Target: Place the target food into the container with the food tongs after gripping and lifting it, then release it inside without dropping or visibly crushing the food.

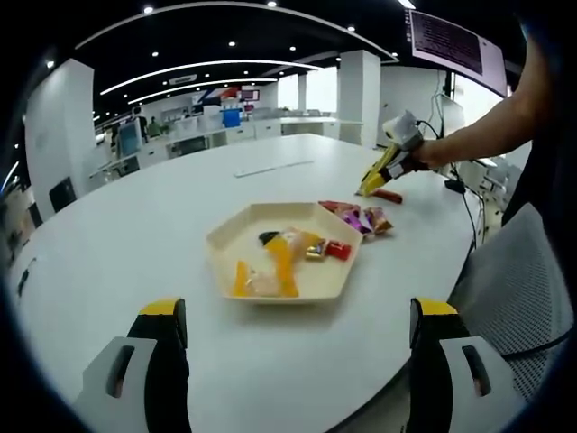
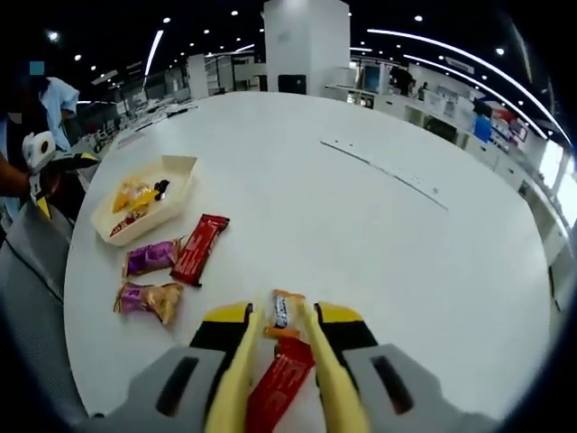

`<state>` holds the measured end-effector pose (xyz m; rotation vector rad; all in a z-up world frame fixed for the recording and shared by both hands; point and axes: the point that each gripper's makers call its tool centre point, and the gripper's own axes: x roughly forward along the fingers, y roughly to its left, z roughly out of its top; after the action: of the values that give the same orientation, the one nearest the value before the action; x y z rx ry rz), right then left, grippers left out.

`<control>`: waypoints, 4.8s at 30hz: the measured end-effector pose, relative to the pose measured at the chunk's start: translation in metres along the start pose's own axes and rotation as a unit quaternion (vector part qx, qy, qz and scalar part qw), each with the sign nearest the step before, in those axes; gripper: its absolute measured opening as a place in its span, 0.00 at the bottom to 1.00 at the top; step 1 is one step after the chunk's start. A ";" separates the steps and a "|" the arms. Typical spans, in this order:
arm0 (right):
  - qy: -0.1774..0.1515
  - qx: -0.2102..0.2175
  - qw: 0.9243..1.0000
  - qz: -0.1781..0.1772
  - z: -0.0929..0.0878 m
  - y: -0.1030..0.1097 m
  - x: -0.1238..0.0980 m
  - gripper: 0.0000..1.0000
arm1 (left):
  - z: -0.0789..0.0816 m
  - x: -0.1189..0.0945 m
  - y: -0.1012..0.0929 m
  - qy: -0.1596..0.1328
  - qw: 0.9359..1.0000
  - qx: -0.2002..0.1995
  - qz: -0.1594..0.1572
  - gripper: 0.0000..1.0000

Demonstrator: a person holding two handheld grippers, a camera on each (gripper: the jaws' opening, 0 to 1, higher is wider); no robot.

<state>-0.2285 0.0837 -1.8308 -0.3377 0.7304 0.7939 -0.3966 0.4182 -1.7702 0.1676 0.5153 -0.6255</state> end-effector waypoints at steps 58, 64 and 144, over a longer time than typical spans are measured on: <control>-0.009 0.002 0.999 -0.044 0.054 -0.022 -0.051 0.20 | 0.003 0.000 -0.001 -0.008 1.000 -0.001 -0.004 1.00; -0.013 -0.001 0.999 -0.044 0.062 -0.019 -0.056 0.20 | 0.005 -0.001 -0.002 -0.013 1.000 0.000 -0.005 1.00; -0.095 -0.126 0.980 0.121 0.235 0.211 0.009 0.26 | 0.020 -0.007 0.000 -0.052 0.999 0.003 0.000 0.99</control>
<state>-0.2727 0.3533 -1.6724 -0.3986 0.4956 1.1382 -0.3933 0.4154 -1.7490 0.1394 0.4123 -0.6325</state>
